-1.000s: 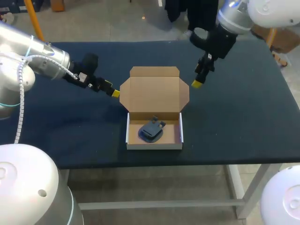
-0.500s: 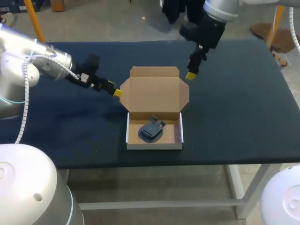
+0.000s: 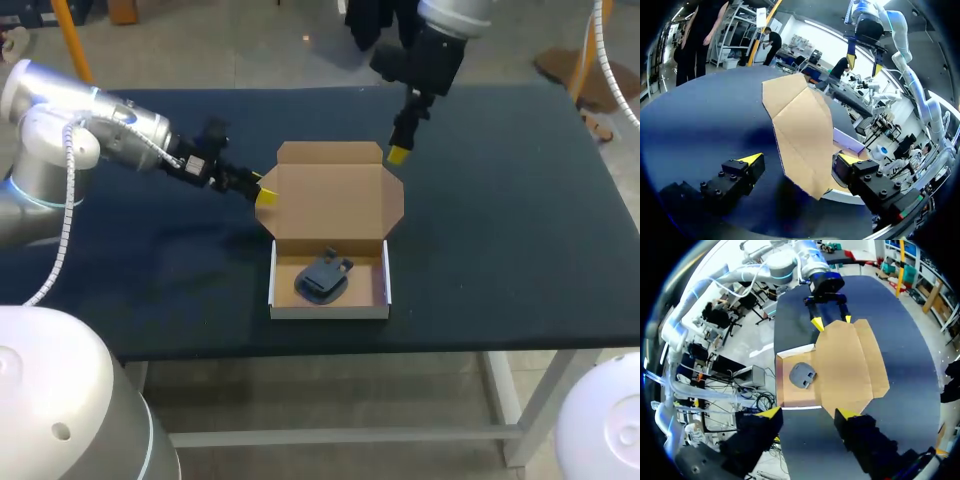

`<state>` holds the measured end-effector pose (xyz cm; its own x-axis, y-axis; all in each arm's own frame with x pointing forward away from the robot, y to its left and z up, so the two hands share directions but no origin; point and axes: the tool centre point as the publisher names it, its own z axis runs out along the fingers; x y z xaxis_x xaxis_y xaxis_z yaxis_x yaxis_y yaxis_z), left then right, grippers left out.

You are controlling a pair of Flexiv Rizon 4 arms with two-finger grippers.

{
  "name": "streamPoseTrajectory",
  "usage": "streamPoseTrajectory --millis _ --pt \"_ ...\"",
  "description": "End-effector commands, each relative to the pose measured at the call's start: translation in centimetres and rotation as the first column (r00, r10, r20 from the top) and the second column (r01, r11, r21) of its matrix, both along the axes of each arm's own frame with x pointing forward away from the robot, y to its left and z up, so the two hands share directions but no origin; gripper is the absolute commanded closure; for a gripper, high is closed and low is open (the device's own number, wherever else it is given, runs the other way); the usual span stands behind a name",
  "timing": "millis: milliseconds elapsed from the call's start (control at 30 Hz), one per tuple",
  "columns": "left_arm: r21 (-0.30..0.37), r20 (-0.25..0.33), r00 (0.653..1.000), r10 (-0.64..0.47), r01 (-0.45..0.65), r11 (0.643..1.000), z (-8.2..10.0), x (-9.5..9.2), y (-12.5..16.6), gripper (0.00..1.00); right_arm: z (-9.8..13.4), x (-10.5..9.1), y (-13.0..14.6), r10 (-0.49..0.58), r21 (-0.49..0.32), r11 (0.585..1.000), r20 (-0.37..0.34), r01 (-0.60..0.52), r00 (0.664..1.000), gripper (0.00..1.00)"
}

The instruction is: Assemble the packaging by folding the flat box into shape, placing the metal phone stand inside, and closing the box properly

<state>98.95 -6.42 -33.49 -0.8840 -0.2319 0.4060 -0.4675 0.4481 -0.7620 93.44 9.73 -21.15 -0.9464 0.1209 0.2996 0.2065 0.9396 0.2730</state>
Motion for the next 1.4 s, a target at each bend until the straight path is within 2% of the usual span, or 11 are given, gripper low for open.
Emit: streamPoseTrajectory --millis 33,167,400,533,567,633,967,1100,1400 --pt "-0.024 -0.030 0.998 -0.061 0.060 0.998 -0.3 0.5 -0.7 0.00 -0.1 0.6 0.1 0.011 0.004 1.000 -0.038 -0.011 0.999 0.27" --pt "-0.038 -0.037 0.995 -0.093 0.092 0.995 -0.4 0.2 -1.4 0.11 -0.2 0.8 0.2 0.010 0.002 1.000 -0.041 -0.010 0.999 0.26" --pt "-0.045 -0.033 0.992 -0.123 0.122 0.992 -0.4 -0.2 -2.0 0.36 -0.3 0.9 0.3 0.010 -0.002 1.000 -0.044 -0.010 0.999 0.27" --pt "-0.051 -0.030 0.991 -0.133 0.131 0.990 -0.4 -0.5 -2.2 0.43 -0.3 1.0 0.3 0.011 -0.004 1.000 -0.045 -0.011 0.999 0.27" --pt "-0.053 -0.028 0.990 -0.137 0.136 0.989 -0.3 -0.6 -2.3 0.50 -0.3 1.0 0.3 0.011 -0.005 1.000 -0.046 -0.011 0.999 0.27" --pt "-0.056 -0.023 0.989 -0.145 0.144 0.988 -0.3 -0.7 -2.4 0.55 -0.3 1.0 0.3 0.010 -0.006 1.000 -0.046 -0.011 0.999 0.26" --pt "-0.051 0.008 0.984 -0.176 0.177 0.983 0.1 -1.5 -2.8 0.58 -0.2 1.2 0.6 0.014 -0.014 1.000 -0.043 -0.014 0.999 0.25" --pt "-0.056 0.009 0.984 -0.178 0.178 0.982 0.0 -1.7 -2.9 0.67 -0.1 1.2 0.7 0.015 -0.017 1.000 -0.041 -0.015 0.999 0.25" --pt "-0.072 0.013 0.982 -0.188 0.188 0.979 0.0 -2.1 -3.3 0.73 0.0 1.2 0.9 0.015 -0.026 1.000 -0.037 -0.016 0.999 0.24"
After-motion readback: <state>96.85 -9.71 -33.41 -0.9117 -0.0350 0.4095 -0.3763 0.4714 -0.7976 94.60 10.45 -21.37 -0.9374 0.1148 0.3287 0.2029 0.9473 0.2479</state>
